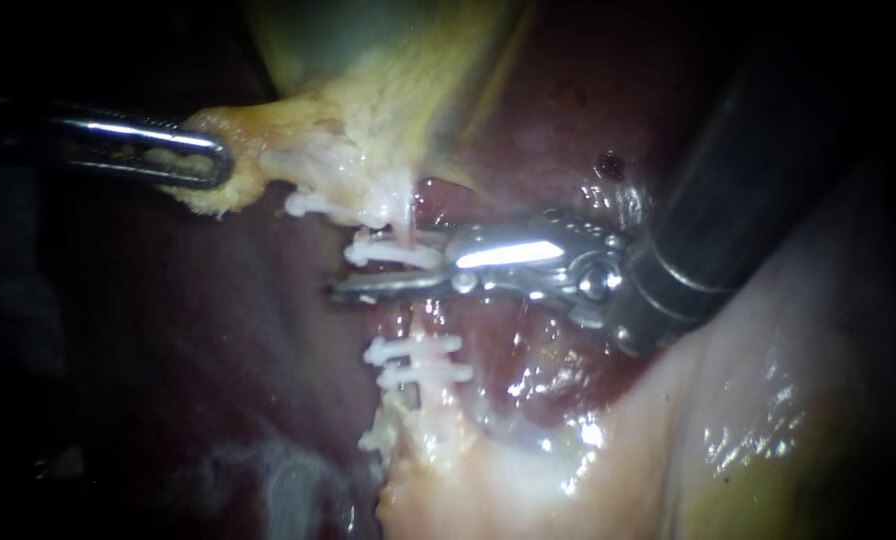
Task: Going back third clip right tube
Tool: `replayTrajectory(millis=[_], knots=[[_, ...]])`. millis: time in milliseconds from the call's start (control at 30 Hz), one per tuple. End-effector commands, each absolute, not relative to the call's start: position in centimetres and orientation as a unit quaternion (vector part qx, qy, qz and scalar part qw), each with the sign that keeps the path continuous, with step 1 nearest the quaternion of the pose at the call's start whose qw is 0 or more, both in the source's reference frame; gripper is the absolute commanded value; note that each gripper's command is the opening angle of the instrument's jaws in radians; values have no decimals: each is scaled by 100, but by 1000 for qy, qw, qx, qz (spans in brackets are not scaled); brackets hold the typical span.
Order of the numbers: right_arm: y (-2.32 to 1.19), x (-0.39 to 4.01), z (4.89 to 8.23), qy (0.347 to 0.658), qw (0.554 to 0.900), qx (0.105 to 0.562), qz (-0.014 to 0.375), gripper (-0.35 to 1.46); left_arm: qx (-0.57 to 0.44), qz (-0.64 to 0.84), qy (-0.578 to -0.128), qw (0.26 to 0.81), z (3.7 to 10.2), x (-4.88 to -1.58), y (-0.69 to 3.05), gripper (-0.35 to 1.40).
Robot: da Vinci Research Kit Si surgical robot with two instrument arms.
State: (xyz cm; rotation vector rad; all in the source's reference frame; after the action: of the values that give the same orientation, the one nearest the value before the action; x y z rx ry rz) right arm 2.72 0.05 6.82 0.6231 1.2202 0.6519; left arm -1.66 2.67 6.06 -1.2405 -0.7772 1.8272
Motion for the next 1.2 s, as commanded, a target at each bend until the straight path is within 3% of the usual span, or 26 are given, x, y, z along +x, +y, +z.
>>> replayTrajectory(millis=[33,567,900,1200], knots=[[6,271,683,555,728,278,291,50,-488,719,-306,390,606,-167,266,-35],[-3,213,671,575,753,239,213,50,-488,719,-306,390,605,-166,266,-35],[-22,175,643,586,764,224,151,50,-488,719,-306,390,605,-166,266,-35],[-14,139,621,595,766,212,117,50,-488,719,-305,390,606,-167,265,-35]])
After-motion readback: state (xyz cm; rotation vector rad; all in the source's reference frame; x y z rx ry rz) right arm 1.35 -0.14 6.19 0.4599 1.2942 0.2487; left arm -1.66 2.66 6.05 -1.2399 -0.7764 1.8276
